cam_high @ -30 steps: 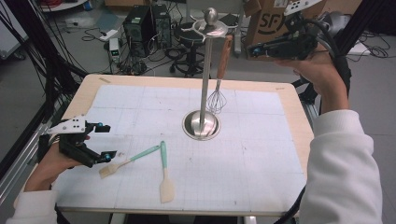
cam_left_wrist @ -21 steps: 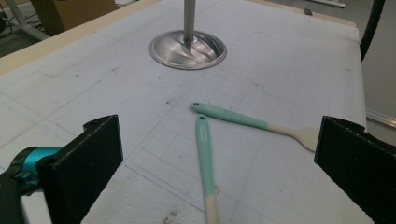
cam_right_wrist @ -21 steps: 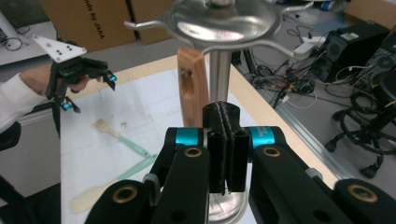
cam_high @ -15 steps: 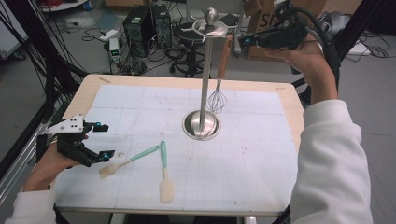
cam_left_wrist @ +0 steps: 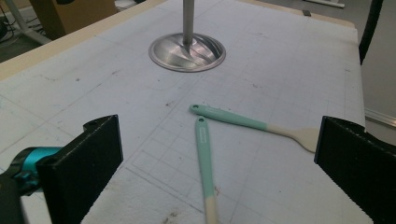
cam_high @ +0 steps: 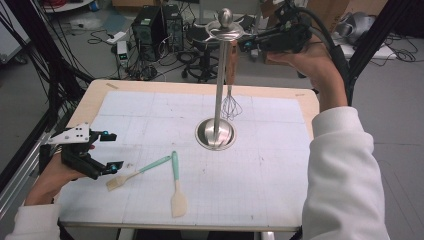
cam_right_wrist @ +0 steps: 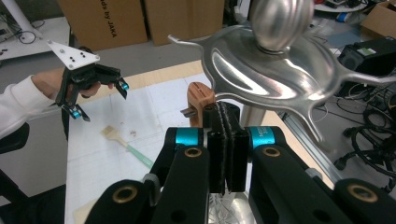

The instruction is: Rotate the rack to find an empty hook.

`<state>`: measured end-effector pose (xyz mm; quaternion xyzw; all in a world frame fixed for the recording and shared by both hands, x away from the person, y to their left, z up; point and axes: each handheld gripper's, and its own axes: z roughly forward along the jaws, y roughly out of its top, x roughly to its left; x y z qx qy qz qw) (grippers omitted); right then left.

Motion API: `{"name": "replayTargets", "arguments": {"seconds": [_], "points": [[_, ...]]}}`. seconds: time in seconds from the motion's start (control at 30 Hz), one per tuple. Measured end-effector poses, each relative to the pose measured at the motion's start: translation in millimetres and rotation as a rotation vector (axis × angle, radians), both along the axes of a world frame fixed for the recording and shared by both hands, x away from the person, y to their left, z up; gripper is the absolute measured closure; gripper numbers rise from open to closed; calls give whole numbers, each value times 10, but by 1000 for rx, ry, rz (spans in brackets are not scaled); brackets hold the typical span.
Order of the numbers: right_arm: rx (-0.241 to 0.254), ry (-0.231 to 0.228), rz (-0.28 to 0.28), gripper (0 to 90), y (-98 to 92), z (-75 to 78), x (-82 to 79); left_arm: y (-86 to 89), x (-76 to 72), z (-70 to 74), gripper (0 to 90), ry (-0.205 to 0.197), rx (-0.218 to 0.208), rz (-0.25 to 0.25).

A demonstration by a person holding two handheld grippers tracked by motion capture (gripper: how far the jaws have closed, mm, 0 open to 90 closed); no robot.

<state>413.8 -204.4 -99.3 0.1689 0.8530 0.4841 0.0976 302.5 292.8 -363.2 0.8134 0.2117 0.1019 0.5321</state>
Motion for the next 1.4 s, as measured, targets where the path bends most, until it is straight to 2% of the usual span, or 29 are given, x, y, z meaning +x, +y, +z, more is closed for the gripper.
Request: {"name": "replayTargets", "arguments": {"seconds": [0.27, 0.53, 0.8, 1.0, 1.2, 1.4], "points": [[-7, 0, 22, 890, 166, 6, -16, 0, -1, 0, 17, -1, 0, -2], [-6, -1, 29, 890, 149, 8, -20, 11, -10, 2, 17, -1, -2, -1], [-14, 9, 30, 890, 65, 14, -88, 19, -5, 0, 17, -1, 0, 1], [-3, 11, 21, 890, -29, -45, -163, 24, -7, -1, 17, -3, 7, 3], [-11, 17, 5, 891, -183, -131, -239, 65, -16, 10, 17, -8, 8, 11], [1, 28, -17, 890, -351, -166, -271, 73, -13, 3, 17, -2, 11, 18]]}}
